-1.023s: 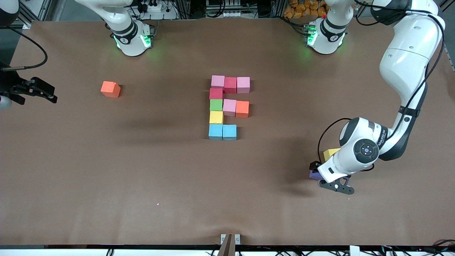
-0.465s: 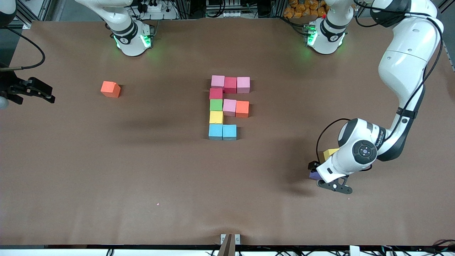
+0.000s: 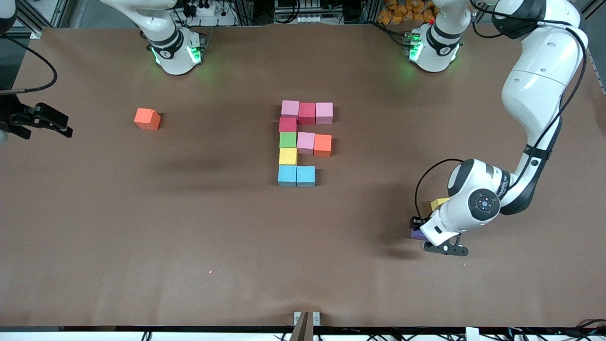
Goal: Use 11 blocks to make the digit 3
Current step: 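Grasp the purple cube with the left gripper and lift it, then carry the purple cube with the left gripper to beside the cyan cubes, then lower the purple cube beside the cyan cubes and open the left gripper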
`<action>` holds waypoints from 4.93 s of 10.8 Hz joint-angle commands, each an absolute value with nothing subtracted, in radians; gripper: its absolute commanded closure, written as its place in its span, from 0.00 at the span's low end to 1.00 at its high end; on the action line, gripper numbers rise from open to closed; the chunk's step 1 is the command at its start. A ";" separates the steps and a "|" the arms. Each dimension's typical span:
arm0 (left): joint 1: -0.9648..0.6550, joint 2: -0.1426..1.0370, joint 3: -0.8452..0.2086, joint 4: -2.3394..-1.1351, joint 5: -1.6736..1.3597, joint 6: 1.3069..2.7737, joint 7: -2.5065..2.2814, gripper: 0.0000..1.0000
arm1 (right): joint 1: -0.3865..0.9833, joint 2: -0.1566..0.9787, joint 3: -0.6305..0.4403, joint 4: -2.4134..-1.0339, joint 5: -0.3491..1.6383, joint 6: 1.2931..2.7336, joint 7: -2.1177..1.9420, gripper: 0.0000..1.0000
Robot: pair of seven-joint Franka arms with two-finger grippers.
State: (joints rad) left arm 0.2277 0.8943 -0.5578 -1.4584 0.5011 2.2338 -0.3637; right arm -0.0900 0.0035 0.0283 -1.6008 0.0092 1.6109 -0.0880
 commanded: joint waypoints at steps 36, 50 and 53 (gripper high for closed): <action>-0.182 0.811 -0.658 -1.631 0.621 2.285 -2.649 0.88 | -0.106 -0.012 0.046 -1.594 0.029 1.569 -0.091 0.00; -0.219 0.836 -0.632 -1.624 0.638 2.306 -2.663 0.73 | -0.101 -0.005 0.049 -1.595 0.029 1.577 -0.061 0.00; -0.218 0.831 -0.632 -1.626 0.652 2.306 -2.658 0.00 | -0.094 -0.006 0.049 -1.595 0.025 1.575 -0.061 0.00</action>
State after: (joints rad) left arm -0.2087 0.8377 -0.6400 -1.6282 0.6215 2.2959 -2.6358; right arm -0.0899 0.0006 0.0397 -1.5974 0.0172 1.5843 -0.0787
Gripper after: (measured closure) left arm 0.176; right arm 0.000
